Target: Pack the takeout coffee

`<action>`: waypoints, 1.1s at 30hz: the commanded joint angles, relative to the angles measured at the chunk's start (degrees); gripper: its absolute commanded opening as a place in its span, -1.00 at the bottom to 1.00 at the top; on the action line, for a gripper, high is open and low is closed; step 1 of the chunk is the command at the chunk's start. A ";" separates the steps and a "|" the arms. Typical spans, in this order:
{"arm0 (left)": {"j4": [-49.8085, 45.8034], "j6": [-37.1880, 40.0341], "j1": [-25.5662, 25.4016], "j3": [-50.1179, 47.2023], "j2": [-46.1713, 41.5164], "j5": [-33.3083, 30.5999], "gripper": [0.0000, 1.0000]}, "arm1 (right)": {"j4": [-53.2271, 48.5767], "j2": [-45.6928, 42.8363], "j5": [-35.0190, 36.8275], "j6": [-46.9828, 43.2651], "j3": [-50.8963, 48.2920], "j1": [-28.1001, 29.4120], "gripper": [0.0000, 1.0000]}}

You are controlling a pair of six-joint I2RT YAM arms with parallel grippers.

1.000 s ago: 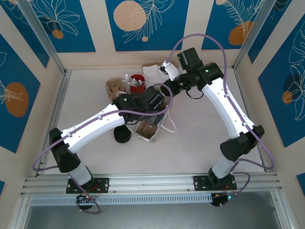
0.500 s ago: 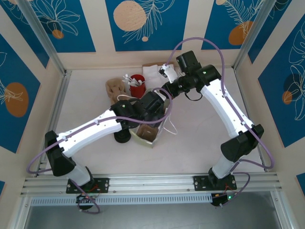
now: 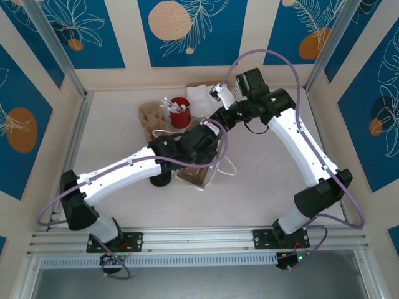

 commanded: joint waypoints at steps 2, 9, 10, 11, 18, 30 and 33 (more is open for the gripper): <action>2.11 0.66 -0.61 -1.22 0.65 -2.81 0.37 | -0.40 -1.80 -2.43 -1.54 -0.80 0.07 -0.83; 2.44 0.32 -0.62 -1.20 1.82 -4.17 0.37 | -1.37 -1.50 -2.82 -1.97 -0.89 0.12 -0.83; 2.38 0.32 -0.62 -1.36 1.91 -4.34 0.38 | -1.38 -1.50 -2.86 -1.94 -0.90 0.04 -0.84; 2.34 0.27 -0.62 -1.38 2.08 -4.56 0.37 | -1.33 -1.53 -2.91 -1.96 -0.89 0.10 -0.83; 2.72 0.12 -0.59 -2.28 2.53 -5.90 0.39 | -1.38 -1.00 -3.69 -1.78 -0.54 0.02 -0.83; 7.92 0.03 -0.61 -7.76 0.71 -6.20 0.41 | -2.33 -0.04 -4.40 -1.61 0.50 -0.11 -0.83; 9.00 0.13 -0.55 -9.15 -0.46 -6.89 0.41 | -2.43 -0.11 -4.84 -1.25 0.78 -0.12 -0.83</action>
